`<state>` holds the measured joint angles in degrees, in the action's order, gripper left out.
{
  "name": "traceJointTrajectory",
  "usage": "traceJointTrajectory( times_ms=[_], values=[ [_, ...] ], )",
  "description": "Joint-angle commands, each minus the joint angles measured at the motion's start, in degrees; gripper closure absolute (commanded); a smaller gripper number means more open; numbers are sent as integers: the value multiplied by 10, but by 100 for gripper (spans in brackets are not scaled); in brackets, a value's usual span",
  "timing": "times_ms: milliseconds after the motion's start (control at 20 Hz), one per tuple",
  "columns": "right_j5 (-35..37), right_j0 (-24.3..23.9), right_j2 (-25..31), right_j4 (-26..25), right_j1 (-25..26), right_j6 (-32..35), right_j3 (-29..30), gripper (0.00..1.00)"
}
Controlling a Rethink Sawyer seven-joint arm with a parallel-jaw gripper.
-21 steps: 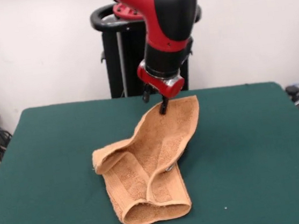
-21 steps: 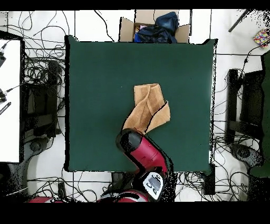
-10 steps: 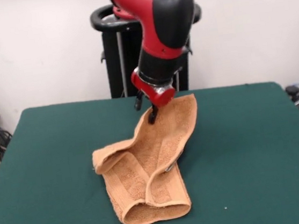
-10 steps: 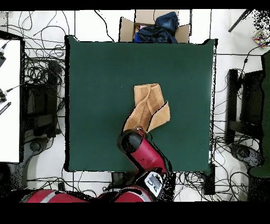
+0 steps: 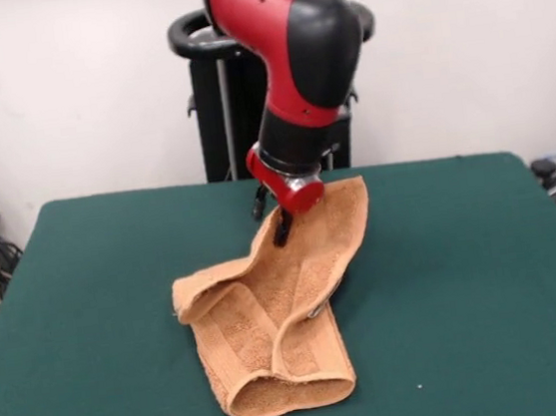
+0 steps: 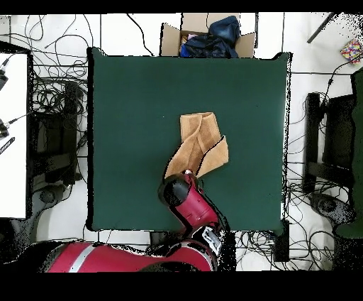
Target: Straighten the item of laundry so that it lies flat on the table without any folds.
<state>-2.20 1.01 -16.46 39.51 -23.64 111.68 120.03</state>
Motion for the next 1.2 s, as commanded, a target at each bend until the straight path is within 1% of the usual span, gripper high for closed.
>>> traceJointTrajectory(
  times_ms=[50, 100, 150, 250, 450, 650, 800, 950, 1050, 1150, 1200],
  values=[
    [47, 39, 47, 54, 6, 196, 48, 0],
    [82, 54, 29, 55, 6, 191, 46, 0],
    [99, 61, 21, 54, 5, 192, 45, 0],
    [112, 78, 9, 62, 10, 202, 39, 0],
    [65, 40, 53, 57, 7, 201, 53, 0],
    [33, 16, 66, 47, 14, 196, 53, 0],
    [49, 20, 54, 44, 12, 182, 45, 0],
    [40, 19, 61, 44, 11, 184, 40, 0],
    [41, 33, 39, 39, 2, 173, 33, 0],
    [17, 57, 2, 40, 7, 162, 10, 0],
    [14, 57, -1, 39, 7, 157, 2, 0]
  ],
)
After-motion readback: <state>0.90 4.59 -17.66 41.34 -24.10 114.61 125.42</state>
